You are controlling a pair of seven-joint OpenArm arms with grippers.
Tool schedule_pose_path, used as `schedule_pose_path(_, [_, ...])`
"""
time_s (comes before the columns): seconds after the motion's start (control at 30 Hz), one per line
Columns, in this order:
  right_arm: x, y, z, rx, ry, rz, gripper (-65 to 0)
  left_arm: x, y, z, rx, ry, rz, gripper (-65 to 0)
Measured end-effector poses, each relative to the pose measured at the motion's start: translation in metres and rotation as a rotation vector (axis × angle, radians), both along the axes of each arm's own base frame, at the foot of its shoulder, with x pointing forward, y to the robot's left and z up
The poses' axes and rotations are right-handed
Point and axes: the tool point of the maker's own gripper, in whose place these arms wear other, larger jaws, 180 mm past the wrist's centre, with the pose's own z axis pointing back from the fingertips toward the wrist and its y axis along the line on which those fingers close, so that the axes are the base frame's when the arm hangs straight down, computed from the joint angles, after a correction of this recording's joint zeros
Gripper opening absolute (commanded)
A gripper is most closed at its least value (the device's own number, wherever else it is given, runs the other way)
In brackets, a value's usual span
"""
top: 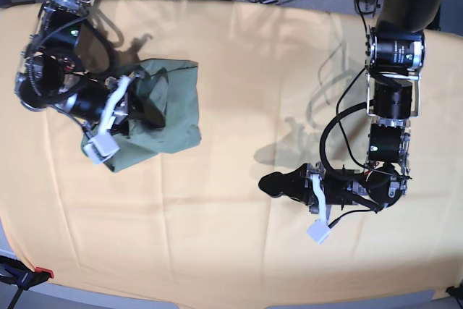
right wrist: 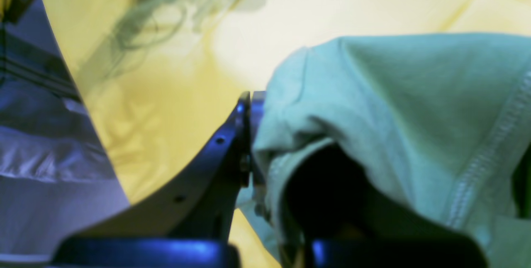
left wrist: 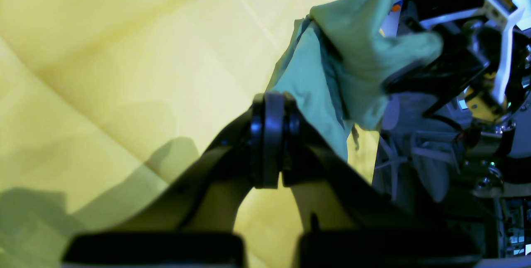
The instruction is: Fold the T-shirt properly
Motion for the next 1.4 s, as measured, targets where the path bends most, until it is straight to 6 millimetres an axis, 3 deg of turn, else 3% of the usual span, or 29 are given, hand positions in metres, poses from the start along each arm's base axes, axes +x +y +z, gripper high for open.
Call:
schedule_pose_path(0.07, [-0.001, 0.017, -0.001, 0.014, -0.005, 0.036, -34.7, 0.0, 0.001, 0.0, 0.003, 0.001, 0.001, -65.0])
schedule_pose_path(0.1, [-0.003, 0.024, -0.003, 0.006, -0.004, 0.058, -26.9, 0.0, 0.001, 0.0, 0.003, 0.0, 0.002, -65.0])
schedule_pose_path(0.13, [-0.005, 0.032, -0.005, 0.003, 0.001, 0.089, -23.3, 0.0, 0.001, 0.0, 0.002, 0.0, 0.001, -65.0])
schedule_pose_path(0.3, [-0.012, 0.055, -0.009, -0.035, 0.004, 0.189, -23.0, 0.0, 0.0, 0.0, 0.0, 0.0, 0.0, -65.0])
schedule_pose_path(0.47, [-0.006, 0.061, 0.014, 0.045, -0.043, 0.219, -23.0, 0.0, 0.001, 0.0, 0.002, 0.0, 0.001, -65.0])
schedule_pose_path(0.6, [-0.008, 0.042, -0.016, -0.133, 0.023, 0.196, -23.1, 0.0, 0.0, 0.0, 0.002, 0.0, 0.0, -65.0])
schedule_pose_path(1.07, [-0.008, 0.023, -0.014, -0.159, 0.011, 0.185, -23.1, -0.002, 0.002, -0.003, 0.011, -0.01, -0.008, -65.0])
schedule_pose_path(1.23, [-0.008, 0.023, 0.006, -0.18, -0.067, 0.185, -23.1, -0.007, -0.002, -0.009, 0.007, -0.009, -0.02, -65.0])
schedule_pose_path(1.4, [-0.008, 0.016, 0.035, -0.16, -0.158, 0.149, -23.1, -0.019, 0.002, -0.03, 0.038, 0.035, -0.017, -65.0])
